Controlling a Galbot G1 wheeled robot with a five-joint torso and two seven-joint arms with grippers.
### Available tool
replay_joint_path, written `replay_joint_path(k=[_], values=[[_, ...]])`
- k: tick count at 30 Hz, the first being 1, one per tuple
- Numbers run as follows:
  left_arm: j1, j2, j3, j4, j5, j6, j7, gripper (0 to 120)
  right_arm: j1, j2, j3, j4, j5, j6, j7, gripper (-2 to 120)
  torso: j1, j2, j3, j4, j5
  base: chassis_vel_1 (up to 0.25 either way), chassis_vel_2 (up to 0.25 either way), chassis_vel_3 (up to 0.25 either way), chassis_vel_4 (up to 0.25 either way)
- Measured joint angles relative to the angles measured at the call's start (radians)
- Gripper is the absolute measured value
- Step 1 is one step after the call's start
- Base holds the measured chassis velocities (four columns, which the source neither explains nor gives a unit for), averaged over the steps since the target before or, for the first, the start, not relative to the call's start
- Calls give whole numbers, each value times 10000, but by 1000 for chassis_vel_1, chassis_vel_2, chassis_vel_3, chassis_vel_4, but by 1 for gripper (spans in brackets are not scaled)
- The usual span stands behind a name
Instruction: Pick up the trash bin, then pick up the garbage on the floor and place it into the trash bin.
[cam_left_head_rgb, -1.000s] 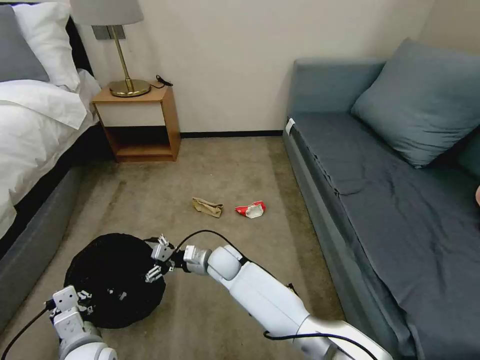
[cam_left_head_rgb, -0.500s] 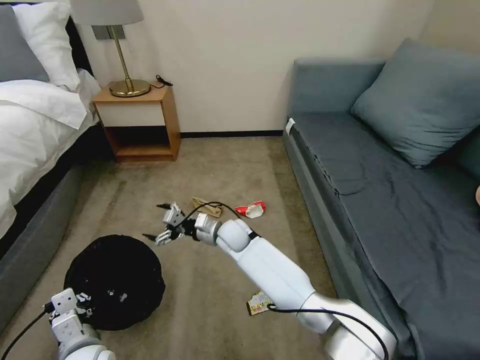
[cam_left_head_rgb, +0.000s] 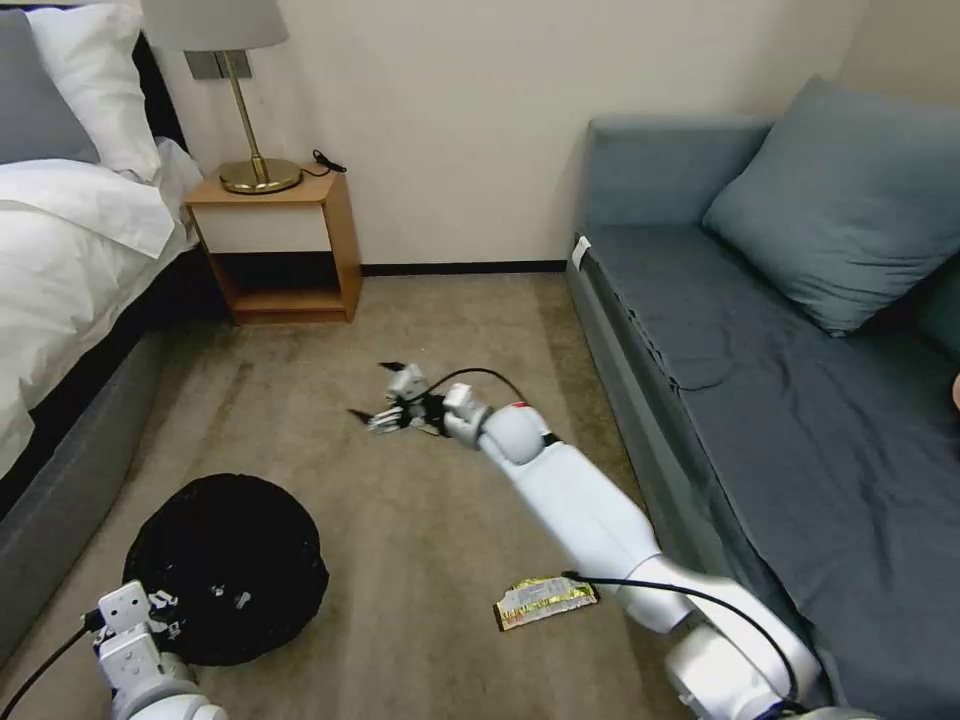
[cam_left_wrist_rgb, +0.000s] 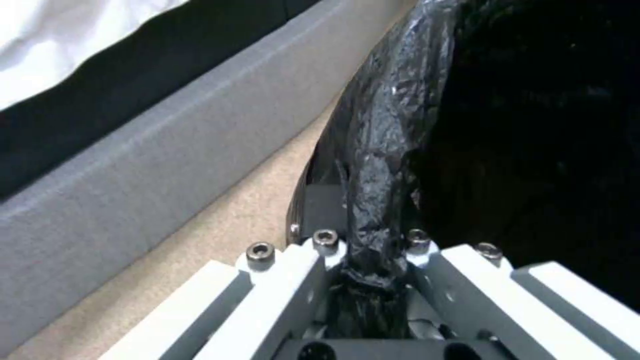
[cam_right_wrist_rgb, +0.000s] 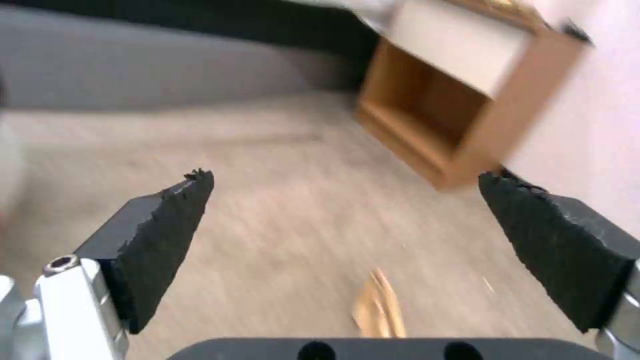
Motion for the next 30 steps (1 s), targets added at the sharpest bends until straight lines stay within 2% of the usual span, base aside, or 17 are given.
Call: replay_joint_path(k=[6,12,15,30], values=[[76,48,-64,-7,-148,-11,0,1,-347,-813,791,-630,-522,337,-221,100,0,0,0,1,1,0,0,0,0],[76,17,-26,-3,-138,-40,0,1,-846,-1272,1192,-549,-736,388,-361,100,0,0,0,0,1,0,0,0,0],[91,-18,24,10,-11,-101,8,1,-2170,-1928,1774,-23,-1275,619,-637,100,0,0,-1,1,-1,0,0,0,0],[204,-94,111,-100,218,-183,-20,1,-4361,-2559,2156,934,-2439,881,-859,100,-1,0,-2,2,-1,0,0,0,0]])
